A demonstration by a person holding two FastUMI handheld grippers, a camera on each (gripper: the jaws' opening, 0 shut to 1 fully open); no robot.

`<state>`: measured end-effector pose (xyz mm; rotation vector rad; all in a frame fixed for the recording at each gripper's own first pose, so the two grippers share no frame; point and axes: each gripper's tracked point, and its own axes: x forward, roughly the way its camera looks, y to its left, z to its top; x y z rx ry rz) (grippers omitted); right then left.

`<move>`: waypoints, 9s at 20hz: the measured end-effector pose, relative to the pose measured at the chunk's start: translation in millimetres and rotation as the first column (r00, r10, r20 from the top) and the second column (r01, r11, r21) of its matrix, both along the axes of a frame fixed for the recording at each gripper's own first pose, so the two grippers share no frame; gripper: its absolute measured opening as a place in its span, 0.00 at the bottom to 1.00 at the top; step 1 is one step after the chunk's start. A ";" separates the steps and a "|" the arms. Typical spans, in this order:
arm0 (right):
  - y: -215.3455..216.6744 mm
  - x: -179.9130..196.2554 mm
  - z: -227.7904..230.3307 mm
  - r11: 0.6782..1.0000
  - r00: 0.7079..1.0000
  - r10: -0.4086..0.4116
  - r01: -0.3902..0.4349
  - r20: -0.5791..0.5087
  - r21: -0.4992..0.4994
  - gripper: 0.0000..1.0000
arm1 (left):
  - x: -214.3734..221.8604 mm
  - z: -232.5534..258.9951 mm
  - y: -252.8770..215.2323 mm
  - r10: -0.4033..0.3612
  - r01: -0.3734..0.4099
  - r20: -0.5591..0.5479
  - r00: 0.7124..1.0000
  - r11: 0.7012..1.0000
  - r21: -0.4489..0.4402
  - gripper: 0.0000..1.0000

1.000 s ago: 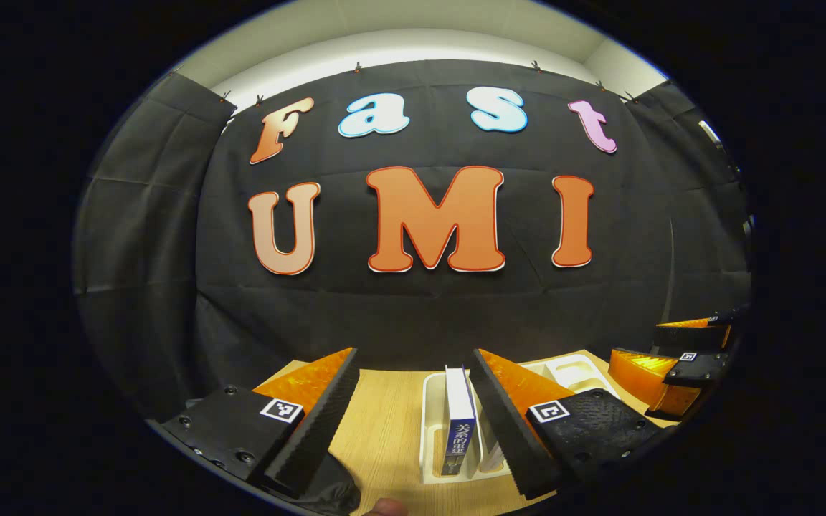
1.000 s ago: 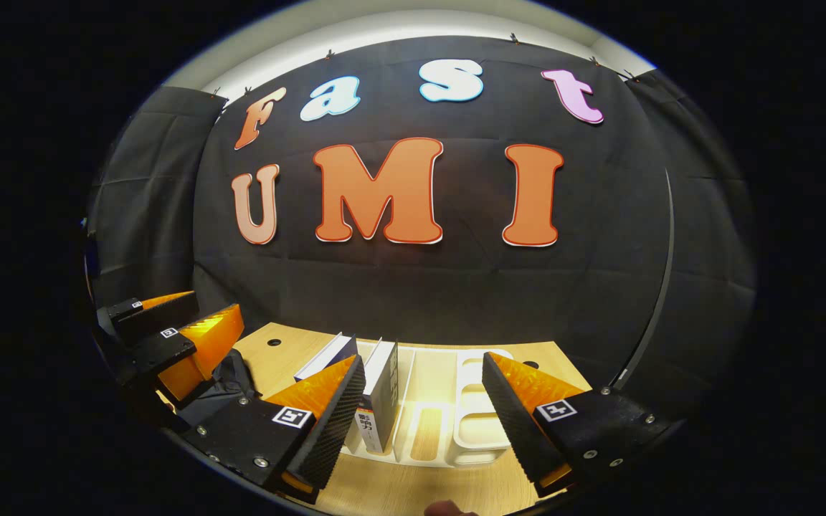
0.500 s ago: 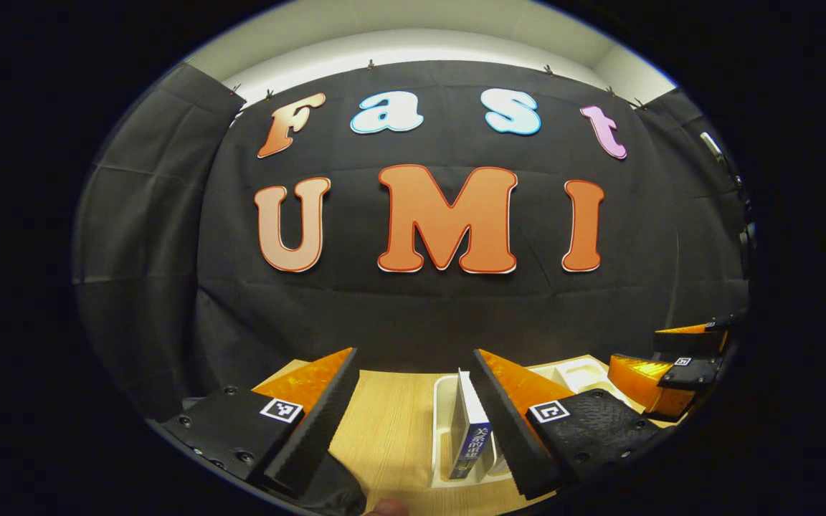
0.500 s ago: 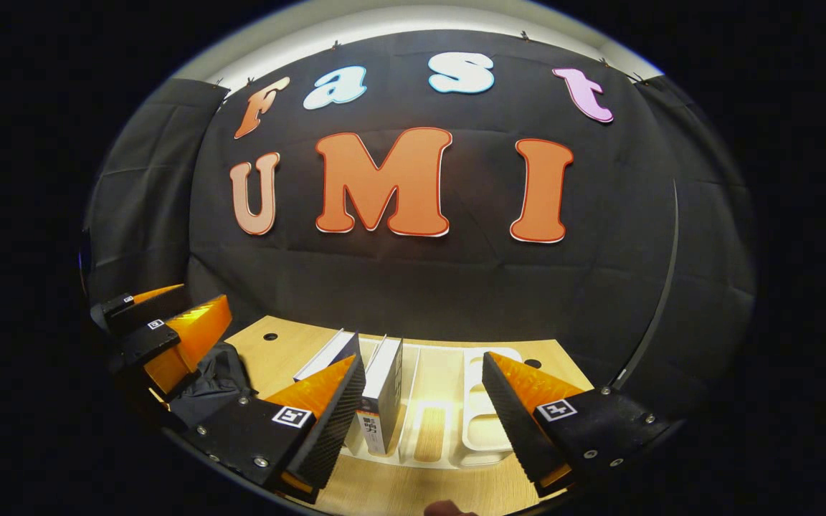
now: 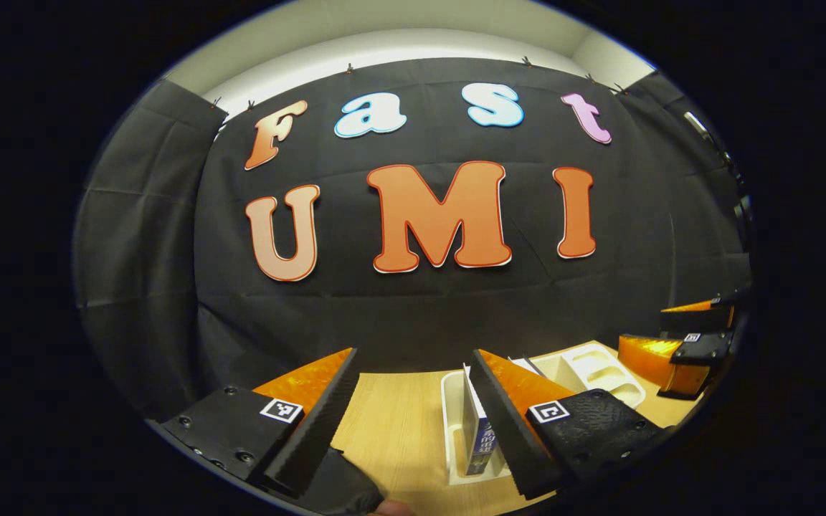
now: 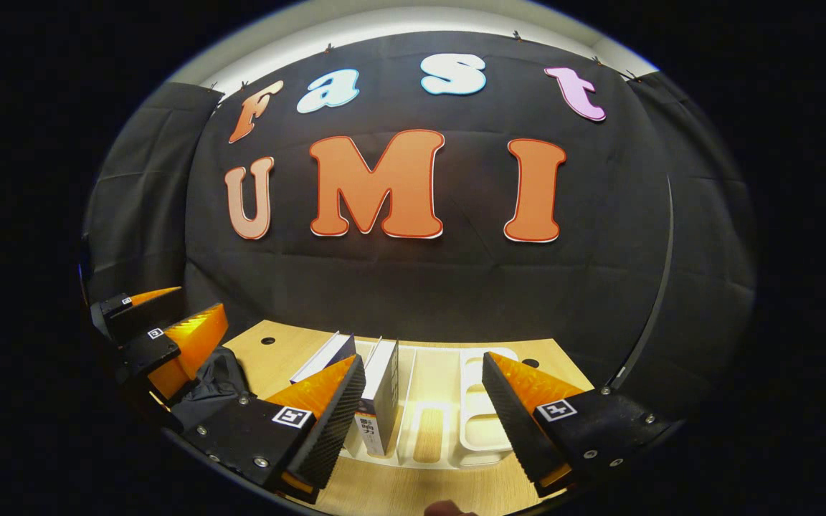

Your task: Open the schoolbag, grab two books from the bookshelf and put them into the schoolbag.

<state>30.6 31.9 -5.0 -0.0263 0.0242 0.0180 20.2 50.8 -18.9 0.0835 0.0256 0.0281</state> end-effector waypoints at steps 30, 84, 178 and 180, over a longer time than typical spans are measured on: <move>-26.0 9.8 -29.4 0.999 0.999 0.028 -0.029 -0.033 -0.031 0.98 | -99.0 -285.6 99.1 0.298 0.081 -0.461 0.836 0.764 0.640 0.98; 127.9 83.8 -29.6 0.980 0.877 -0.073 -0.024 -0.475 -0.196 0.98 | -0.3 -168.1 210.5 -0.287 0.640 -0.858 0.425 0.766 0.061 0.07; 379.5 -14.5 -184.2 0.442 0.677 0.610 0.140 -0.412 0.886 0.31 | -1.6 -169.4 174.7 -0.417 0.655 -0.863 0.286 0.742 -0.141 0.07; 388.9 -19.0 -193.3 0.462 0.637 0.626 0.160 -0.449 0.872 0.36 | -0.6 -170.7 175.2 -0.417 0.655 -0.862 0.290 0.743 -0.139 0.07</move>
